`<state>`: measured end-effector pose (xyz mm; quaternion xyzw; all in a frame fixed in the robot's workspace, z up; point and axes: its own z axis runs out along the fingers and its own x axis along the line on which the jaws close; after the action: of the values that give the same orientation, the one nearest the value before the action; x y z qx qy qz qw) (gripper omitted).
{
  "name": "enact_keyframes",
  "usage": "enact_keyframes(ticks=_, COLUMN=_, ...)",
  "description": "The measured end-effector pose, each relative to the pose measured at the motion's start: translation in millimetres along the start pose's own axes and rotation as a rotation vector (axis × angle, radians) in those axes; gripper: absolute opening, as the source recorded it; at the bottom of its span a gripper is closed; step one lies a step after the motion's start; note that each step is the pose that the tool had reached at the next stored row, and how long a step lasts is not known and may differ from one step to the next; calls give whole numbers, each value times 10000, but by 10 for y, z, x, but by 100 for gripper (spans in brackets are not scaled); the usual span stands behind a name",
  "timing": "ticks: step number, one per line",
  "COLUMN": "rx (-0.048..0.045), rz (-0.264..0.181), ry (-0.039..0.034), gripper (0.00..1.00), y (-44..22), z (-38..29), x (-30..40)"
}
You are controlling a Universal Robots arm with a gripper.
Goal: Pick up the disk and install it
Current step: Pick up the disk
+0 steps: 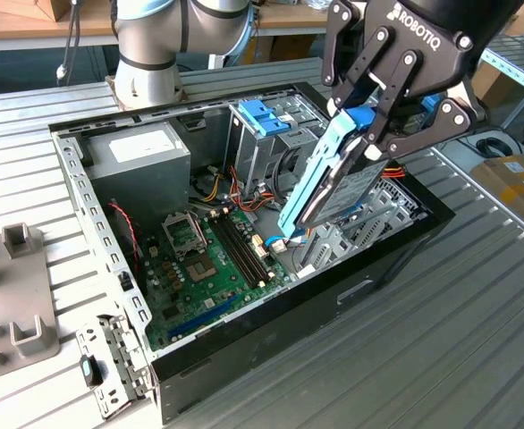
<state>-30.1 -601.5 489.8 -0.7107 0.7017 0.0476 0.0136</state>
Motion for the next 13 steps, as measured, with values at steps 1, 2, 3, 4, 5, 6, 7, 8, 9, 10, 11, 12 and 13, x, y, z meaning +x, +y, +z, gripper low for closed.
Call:
enact_keyframes(ticks=1, rx=0, rz=0, ry=0, gripper=37, y=-4, z=0, x=0)
enact_keyframes(ticks=2, rx=-1, rz=1, ry=2, gripper=37, y=-13, z=1, x=1)
enact_keyframes(ticks=3, rx=0, rz=1, ry=1, gripper=37, y=-21, z=2, x=2)
enact_keyframes(ticks=4, rx=0, rz=1, ry=0, gripper=37, y=-32, z=3, x=2)
enact_keyframes(ticks=5, rx=0, rz=1, ry=-1, gripper=37, y=-37, z=4, x=3)
enact_keyframes(ticks=6, rx=0, rz=1, ry=-2, gripper=37, y=-47, z=6, x=3)
enact_keyframes(ticks=7, rx=0, rz=1, ry=0, gripper=37, y=-53, z=6, x=3)
enact_keyframes(ticks=8, rx=0, rz=1, ry=1, gripper=37, y=-58, z=5, x=3)
enact_keyframes(ticks=9, rx=0, rz=1, ry=1, gripper=37, y=-64, z=6, x=3)
enact_keyframes(ticks=10, rx=0, rz=1, ry=0, gripper=37, y=-69, z=7, x=3)
enact_keyframes(ticks=11, rx=0, rz=1, ry=0, gripper=37, y=-75, z=8, x=3)
enact_keyframes(ticks=12, rx=0, rz=1, ry=0, gripper=37, y=-78, z=8, x=3)
enact_keyframes(ticks=13, rx=0, rz=1, ry=1, gripper=37, y=-81, z=8, x=3)
